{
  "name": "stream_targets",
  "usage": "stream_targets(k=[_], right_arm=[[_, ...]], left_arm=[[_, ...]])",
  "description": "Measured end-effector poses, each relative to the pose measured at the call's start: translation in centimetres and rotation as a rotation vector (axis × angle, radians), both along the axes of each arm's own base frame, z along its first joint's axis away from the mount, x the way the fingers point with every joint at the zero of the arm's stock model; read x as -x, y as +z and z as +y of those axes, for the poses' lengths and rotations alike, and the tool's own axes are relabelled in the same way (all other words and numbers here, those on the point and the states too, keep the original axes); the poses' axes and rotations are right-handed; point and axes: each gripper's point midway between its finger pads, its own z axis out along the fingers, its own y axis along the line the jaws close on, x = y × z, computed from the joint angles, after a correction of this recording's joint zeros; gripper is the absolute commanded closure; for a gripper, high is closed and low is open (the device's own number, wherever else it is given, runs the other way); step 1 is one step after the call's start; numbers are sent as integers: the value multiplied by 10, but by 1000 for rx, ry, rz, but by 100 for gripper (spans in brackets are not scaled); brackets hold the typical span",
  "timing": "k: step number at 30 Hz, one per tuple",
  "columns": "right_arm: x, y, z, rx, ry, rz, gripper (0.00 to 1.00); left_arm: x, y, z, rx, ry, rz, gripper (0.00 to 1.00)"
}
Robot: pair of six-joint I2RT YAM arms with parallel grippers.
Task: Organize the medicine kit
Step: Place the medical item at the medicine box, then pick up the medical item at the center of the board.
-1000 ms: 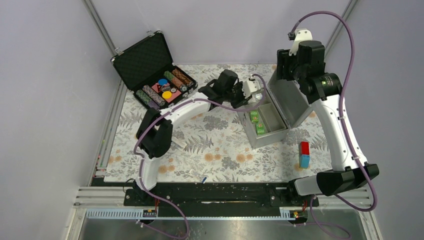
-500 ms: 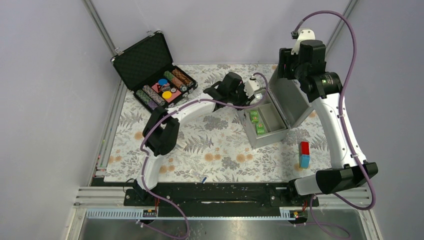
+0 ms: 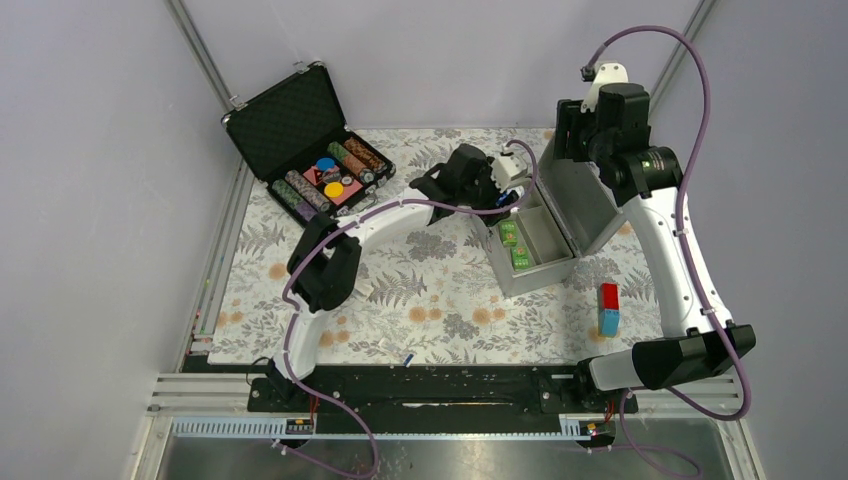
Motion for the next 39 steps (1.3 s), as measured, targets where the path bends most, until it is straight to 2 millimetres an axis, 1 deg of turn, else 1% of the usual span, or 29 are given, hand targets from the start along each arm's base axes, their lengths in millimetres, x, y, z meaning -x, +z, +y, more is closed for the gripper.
stream_targets(k=[2,6,8,10,13,14,15,16,17,18,19,21,22,25,27,29,31,32,34,35,36,37,38,39], right_arm=[[0,-2,0,0,1,5,34],[1,-5,1,-2,9,12,33],[1,-6,4,-7,20,12,33],[2,-6,4,-8,27,12,32],[3,-8,7,1,59,12,32],[4,-9,11,2,88,11,33],[6,-11,15,4,123,13,35],[9,-13,20,5,161,17,37],[13,-17,27,3,220,26,39],[19,-22,38,-8,293,36,40],[24,-27,46,-20,349,47,41],[37,-40,66,-63,465,89,40],[41,-45,74,-79,503,110,40],[53,-66,104,-112,617,183,39],[65,-84,126,-102,691,238,38],[79,-102,150,-82,778,292,39],[95,-119,172,-67,853,343,40],[103,-130,182,-69,881,375,40],[120,-155,197,-77,927,452,38],[131,-172,205,-74,948,503,38],[139,-185,209,-66,964,541,38],[153,-201,214,-47,989,593,37],[165,-212,219,-29,1016,628,37],[181,-223,227,-7,1055,667,37]], left_arm=[[0,-1,1,1,3,9,25],[0,0,6,16,17,55,20],[-4,10,17,33,36,66,18],[-8,28,37,56,62,74,17],[-18,72,87,101,114,50,17],[-20,84,104,110,133,40,17],[-22,98,125,115,157,27,17],[-22,110,147,116,185,16,17],[-22,114,156,115,199,13,17],[-23,124,190,114,258,12,17],[-22,126,212,111,304,23,18],[-18,118,247,97,402,82,18],[-15,109,263,91,462,133,18],[2,63,305,52,641,329,19],[23,23,330,19,758,479,19],[54,-18,351,-20,866,635,20],[83,-43,362,-45,934,745,19],[96,-49,363,-48,957,785,19],[109,-50,362,-24,982,804,19],[112,-47,361,-4,989,796,19],[114,-42,360,26,995,775,18],[115,-36,361,65,1005,746,18],[117,-32,363,94,1015,723,18],[119,-28,366,130,1030,697,18]])
